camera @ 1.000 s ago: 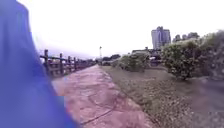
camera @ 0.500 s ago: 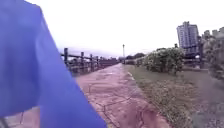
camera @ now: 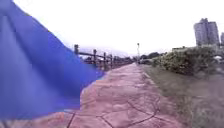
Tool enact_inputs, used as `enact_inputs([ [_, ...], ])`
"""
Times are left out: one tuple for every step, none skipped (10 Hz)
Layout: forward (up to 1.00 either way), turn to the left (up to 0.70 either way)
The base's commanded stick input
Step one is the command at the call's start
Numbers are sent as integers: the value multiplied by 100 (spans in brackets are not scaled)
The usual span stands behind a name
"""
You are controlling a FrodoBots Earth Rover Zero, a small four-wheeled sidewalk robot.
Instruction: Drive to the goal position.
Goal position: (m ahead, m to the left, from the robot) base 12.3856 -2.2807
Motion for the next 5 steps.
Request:
enact_inputs([
  [100, 0],
  [100, 0],
  [100, 0],
  [100, -9],
  [100, -22],
])
